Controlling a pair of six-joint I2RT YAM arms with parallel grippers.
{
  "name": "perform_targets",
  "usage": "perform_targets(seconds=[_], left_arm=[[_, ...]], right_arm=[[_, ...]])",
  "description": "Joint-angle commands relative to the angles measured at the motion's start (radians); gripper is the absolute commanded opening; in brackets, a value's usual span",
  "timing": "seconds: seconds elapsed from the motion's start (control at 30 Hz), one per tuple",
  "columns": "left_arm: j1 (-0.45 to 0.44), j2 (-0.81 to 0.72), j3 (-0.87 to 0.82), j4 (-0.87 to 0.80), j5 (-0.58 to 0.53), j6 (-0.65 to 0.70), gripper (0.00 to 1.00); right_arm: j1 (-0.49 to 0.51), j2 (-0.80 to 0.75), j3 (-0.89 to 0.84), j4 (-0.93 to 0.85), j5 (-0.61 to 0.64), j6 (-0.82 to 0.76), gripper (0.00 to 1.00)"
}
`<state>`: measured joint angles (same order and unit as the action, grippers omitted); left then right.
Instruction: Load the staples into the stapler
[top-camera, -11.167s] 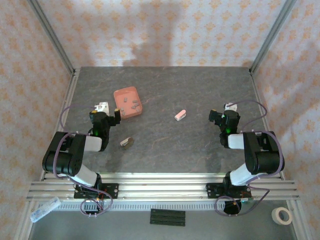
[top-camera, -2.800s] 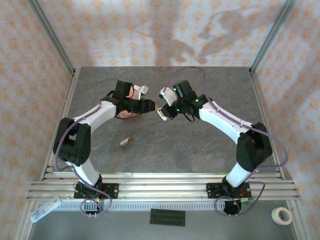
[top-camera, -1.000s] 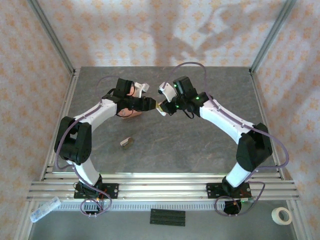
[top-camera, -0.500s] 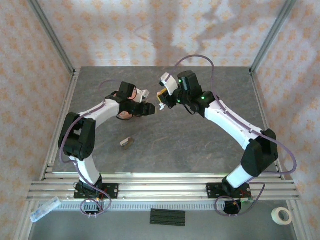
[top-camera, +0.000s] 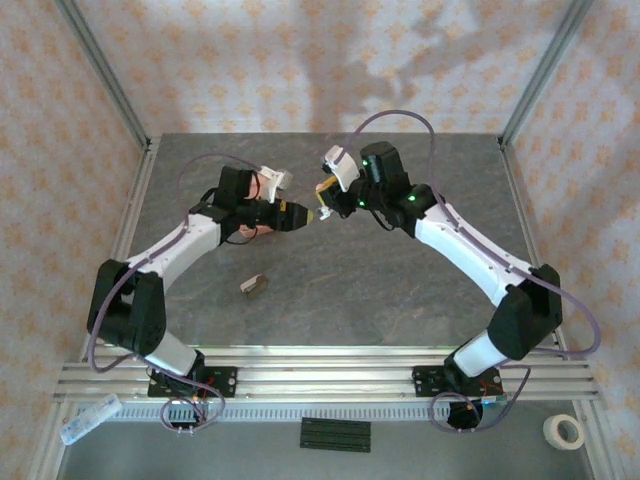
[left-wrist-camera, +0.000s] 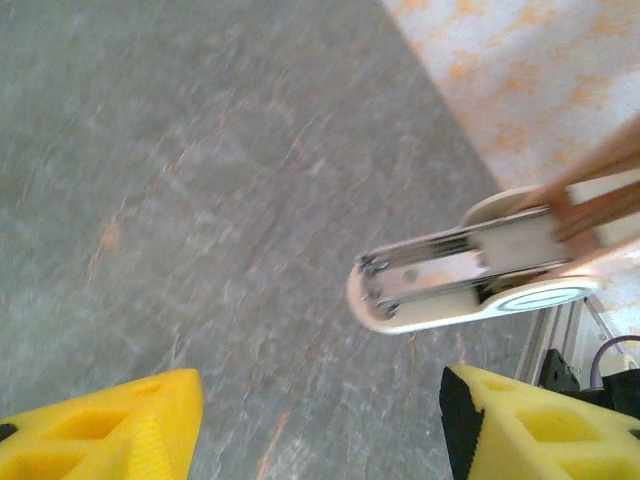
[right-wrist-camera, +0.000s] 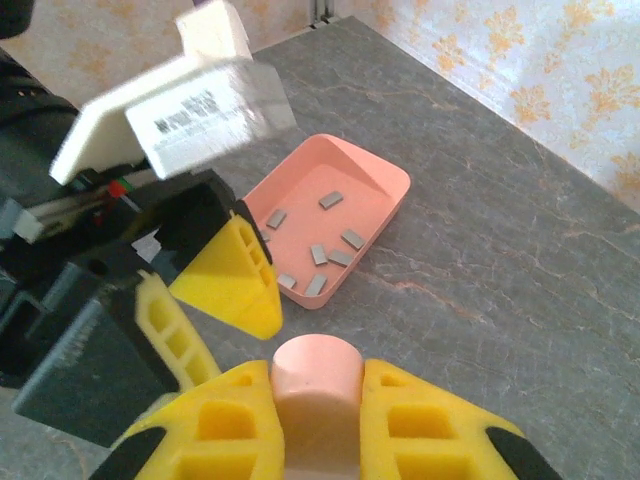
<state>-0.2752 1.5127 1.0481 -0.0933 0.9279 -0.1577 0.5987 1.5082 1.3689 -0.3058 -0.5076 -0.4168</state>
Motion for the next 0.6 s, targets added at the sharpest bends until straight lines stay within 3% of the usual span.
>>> perform_targets(seconds=[0.0, 0.1, 0.23, 0.57], left_arm=[[-0.004, -0.074, -0.065, 0.232, 0.066, 0.078, 0.67], [-0.004, -0.123, -0.107, 0.34, 0.096, 0.118, 0.69], [-0.004, -0.155, -0.109, 0.358, 0.149, 0.184, 0.73], [-0.008, -0.142, -0.022, 0.097, 0.34, 0.46, 0.7]], right_arm=[[-0.018, -0.061, -0.018, 0.015, -0.089, -0.025, 0.0], [-0.025, -0.08, -0.02, -0.009, -0.139, -0.044, 0.0], [-0.028, -0.088, 0.008, -0.105, -0.233, -0.129, 0.0], [-0.025, -0.045, 0.114, -0.279, -0.38, -0.257, 0.01]])
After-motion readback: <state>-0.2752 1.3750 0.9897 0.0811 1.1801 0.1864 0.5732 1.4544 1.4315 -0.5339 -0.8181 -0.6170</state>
